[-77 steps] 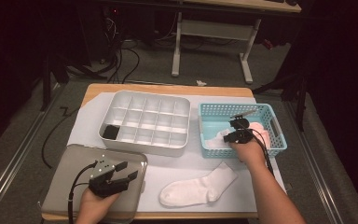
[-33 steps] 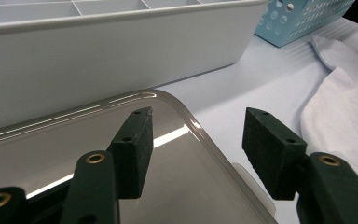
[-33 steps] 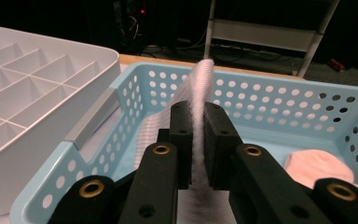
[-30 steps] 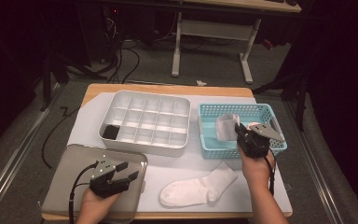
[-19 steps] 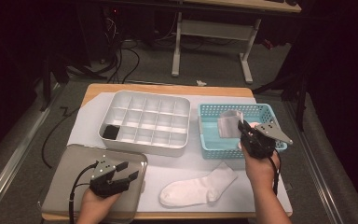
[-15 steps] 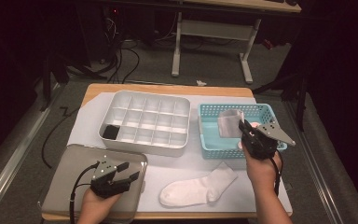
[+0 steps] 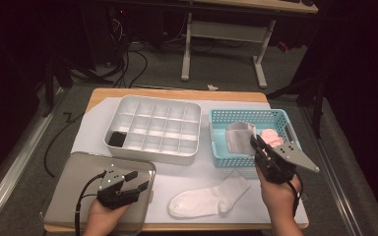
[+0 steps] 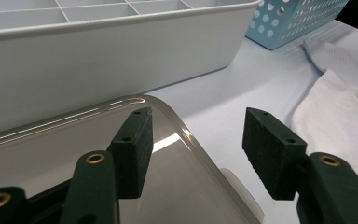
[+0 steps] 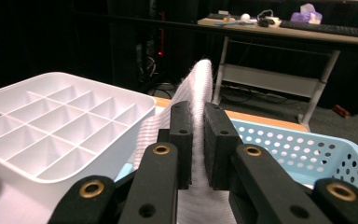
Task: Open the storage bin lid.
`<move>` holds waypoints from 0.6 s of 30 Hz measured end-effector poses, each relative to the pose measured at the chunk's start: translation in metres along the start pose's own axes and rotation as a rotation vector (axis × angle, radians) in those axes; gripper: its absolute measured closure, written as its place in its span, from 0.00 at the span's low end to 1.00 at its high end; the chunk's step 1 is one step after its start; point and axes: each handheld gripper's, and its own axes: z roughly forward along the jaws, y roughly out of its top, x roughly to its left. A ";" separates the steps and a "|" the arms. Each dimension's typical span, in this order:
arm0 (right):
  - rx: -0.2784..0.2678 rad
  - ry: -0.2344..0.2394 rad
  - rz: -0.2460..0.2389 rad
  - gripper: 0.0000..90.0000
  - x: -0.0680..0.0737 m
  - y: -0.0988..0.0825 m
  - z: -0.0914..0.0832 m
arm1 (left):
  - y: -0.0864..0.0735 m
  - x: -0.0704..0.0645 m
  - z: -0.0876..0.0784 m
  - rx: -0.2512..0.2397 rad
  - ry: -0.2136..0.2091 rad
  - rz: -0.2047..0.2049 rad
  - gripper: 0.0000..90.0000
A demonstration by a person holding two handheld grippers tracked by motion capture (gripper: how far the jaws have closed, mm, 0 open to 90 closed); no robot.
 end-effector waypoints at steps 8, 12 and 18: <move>0.002 0.053 0.002 0.92 0.019 -0.011 -0.019 | 0.000 -0.003 0.001 0.001 -0.004 0.005 0.48; 0.018 0.091 0.001 0.92 0.033 -0.022 -0.027 | 0.000 -0.003 0.001 0.006 -0.003 0.008 0.48; 0.037 0.121 -0.013 0.92 0.046 -0.033 -0.033 | 0.000 -0.003 0.001 0.003 -0.002 0.007 0.48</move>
